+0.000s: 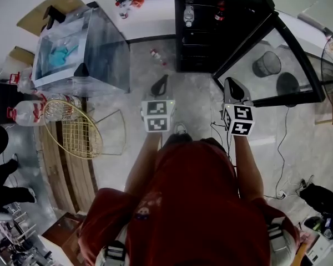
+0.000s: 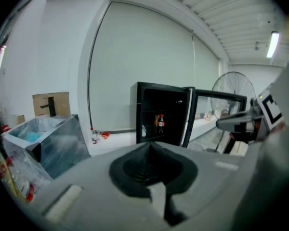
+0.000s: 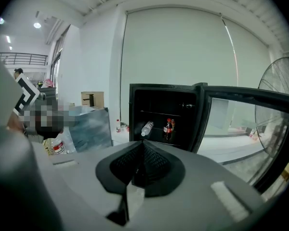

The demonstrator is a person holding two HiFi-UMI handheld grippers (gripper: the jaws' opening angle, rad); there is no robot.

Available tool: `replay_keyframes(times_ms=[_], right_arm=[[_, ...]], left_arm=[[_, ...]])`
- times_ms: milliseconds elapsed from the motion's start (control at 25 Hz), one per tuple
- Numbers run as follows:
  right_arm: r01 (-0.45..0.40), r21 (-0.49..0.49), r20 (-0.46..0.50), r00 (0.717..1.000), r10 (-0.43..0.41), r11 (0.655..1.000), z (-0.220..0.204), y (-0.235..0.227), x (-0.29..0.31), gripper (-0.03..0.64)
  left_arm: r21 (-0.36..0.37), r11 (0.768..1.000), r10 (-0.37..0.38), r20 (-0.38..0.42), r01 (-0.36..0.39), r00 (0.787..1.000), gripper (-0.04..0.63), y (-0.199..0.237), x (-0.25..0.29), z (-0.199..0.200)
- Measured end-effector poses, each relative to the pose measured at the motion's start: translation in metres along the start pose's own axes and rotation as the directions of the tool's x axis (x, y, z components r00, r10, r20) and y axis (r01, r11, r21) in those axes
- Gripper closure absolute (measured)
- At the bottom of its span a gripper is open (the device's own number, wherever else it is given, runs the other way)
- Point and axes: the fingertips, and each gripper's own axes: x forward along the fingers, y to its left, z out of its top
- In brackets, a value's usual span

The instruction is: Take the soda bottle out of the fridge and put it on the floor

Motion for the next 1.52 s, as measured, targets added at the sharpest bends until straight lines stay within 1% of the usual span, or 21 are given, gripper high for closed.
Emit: replay_keyframes(times_ms=[200,320,480,680,920,1120,1320,1520], right_arm=[[0.032,0.01,-0.003,0.999,-0.032,0.999,0.01,-0.005,0.023,0.615],[0.046,0.026,-0.007,0.999,-0.046,0.999,0.008,-0.012,0.029,0.615],[0.053,0.043,-0.01,0.999,-0.053,0.998,0.005,-0.023,0.043,0.615],[0.041,0.054,0.006,0.999,-0.041,0.998,0.012,-0.045,0.069,0.615],[0.028,0.042,0.04,0.999,-0.03,0.999,0.038,-0.083,0.111,0.615],[0.005,0.025,0.042,0.999,-0.006,1.0,0.047,-0.113,0.131,0.615],[-0.011,0.031,0.051,0.999,0.009,0.999,0.046,-0.136,0.153,0.615],[-0.023,0.043,0.058,0.998,0.02,0.999,0.032,-0.155,0.172,0.615]], left_arm=[[0.008,1.0,-0.027,-0.005,0.027,1.0,0.595,0.012,0.023,0.009],[0.014,0.999,-0.045,-0.013,0.045,0.999,0.595,0.01,0.034,0.009],[0.021,0.999,-0.049,-0.023,0.05,0.999,0.595,0.009,0.052,0.009],[0.027,0.999,-0.045,-0.008,0.045,0.999,0.595,0.004,0.079,0.021],[0.048,0.998,-0.045,0.013,0.044,0.999,0.595,-0.003,0.126,0.047],[0.05,0.998,-0.048,0.016,0.047,0.999,0.594,-0.022,0.162,0.065],[0.053,0.998,-0.047,0.007,0.046,0.999,0.595,-0.033,0.193,0.067],[0.055,0.997,-0.049,0.012,0.048,0.999,0.595,-0.045,0.22,0.061]])
